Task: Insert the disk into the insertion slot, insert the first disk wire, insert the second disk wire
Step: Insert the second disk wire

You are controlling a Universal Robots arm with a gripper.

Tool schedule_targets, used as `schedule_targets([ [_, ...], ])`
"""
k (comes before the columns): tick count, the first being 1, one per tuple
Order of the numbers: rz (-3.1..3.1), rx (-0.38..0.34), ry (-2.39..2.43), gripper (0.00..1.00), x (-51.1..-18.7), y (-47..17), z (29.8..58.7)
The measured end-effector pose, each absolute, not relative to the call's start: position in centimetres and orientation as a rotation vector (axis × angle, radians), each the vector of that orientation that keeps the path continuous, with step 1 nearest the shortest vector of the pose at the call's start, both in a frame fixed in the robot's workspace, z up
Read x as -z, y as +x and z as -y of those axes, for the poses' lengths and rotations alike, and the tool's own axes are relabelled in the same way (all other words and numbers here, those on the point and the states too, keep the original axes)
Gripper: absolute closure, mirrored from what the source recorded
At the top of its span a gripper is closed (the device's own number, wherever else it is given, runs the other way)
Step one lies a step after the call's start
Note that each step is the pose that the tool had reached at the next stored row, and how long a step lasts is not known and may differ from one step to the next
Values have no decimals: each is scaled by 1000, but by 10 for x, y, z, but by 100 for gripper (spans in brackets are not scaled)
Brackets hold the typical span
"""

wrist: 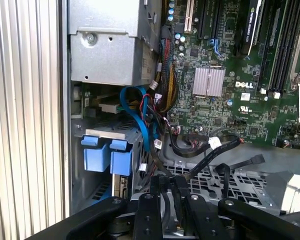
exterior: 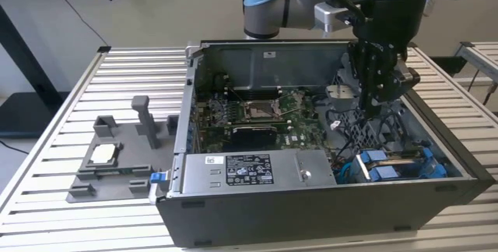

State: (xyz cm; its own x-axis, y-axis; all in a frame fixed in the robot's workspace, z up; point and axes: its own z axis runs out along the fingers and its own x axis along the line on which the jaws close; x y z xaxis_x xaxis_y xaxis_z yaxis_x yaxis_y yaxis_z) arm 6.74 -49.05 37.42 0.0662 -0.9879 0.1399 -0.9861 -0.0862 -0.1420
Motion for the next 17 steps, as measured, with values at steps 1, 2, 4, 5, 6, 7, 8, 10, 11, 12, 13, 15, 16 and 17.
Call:
schedule_targets([
  [1, -2117, 314, -2287, 74, -374, 67, 491],
  [2, -2117, 314, -2287, 74, -374, 67, 491],
  [4, -2117, 313, -2287, 74, -374, 67, 492],
  [5, -2117, 313, -2287, 74, -374, 67, 493],
  [6, -2117, 314, -2287, 74, -374, 67, 494],
  [7, -2117, 313, -2288, 74, -374, 67, 495],
  [8, -2116, 314, -2288, 74, -374, 67, 496],
  [10, -2116, 314, -2288, 74, -374, 67, 496],
  [11, -2116, 315, -2289, 74, -373, 67, 496],
  [12, -2116, 317, -2290, 74, -373, 67, 496],
  [13, -2116, 318, -2290, 74, -373, 67, 496],
  [15, -2116, 319, -2291, 74, -373, 67, 496],
  [16, -2116, 319, -2291, 74, -373, 67, 496],
  [17, -2116, 319, -2291, 74, -373, 67, 496],
])
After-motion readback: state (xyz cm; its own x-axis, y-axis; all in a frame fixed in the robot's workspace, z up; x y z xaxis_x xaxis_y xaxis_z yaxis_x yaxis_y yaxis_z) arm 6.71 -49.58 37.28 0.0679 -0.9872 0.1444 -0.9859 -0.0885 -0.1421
